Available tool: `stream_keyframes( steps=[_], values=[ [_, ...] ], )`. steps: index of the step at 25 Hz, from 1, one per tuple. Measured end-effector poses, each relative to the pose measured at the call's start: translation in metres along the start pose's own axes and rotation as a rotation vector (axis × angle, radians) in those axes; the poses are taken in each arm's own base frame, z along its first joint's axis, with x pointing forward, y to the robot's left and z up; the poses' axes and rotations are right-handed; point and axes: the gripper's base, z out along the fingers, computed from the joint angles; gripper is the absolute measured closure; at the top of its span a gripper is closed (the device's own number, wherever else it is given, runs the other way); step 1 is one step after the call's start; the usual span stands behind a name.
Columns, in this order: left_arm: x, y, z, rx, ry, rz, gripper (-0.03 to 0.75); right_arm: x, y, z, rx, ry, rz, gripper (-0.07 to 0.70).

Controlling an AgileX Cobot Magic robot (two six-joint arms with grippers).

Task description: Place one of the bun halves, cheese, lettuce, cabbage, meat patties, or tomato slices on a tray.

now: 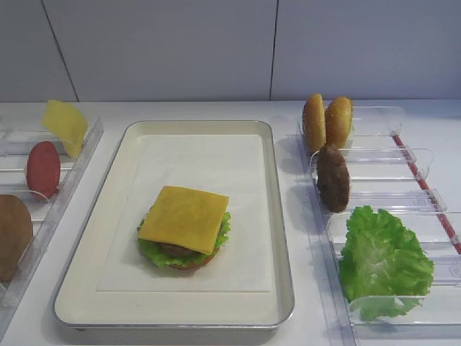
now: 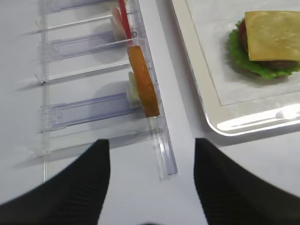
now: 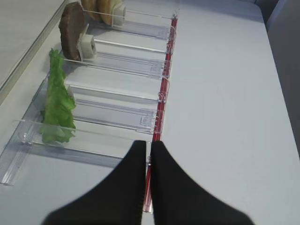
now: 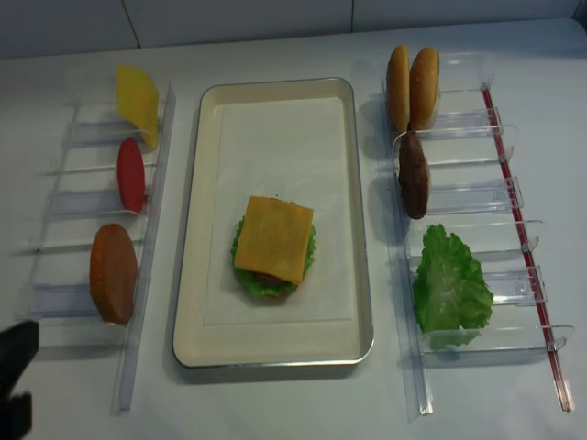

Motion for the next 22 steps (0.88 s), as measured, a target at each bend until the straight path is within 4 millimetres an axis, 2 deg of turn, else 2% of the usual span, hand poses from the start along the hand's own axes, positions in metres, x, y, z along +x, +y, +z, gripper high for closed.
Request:
stream_keyframes(
  steps=[9,14,22],
  values=[
    [0.057,-0.001,-0.008,-0.003,-0.154,-0.007,0.326,0.0,0.0,0.0,0.0,0.0,0.0,0.085],
    [0.08,-0.002,0.002,-0.004,-0.196,-0.008,0.327,0.0,0.0,0.0,0.0,0.0,0.0,0.085],
    [0.085,-0.002,0.007,-0.006,-0.199,-0.005,0.348,0.0,0.0,0.0,0.0,0.0,0.0,0.085]
  ],
)
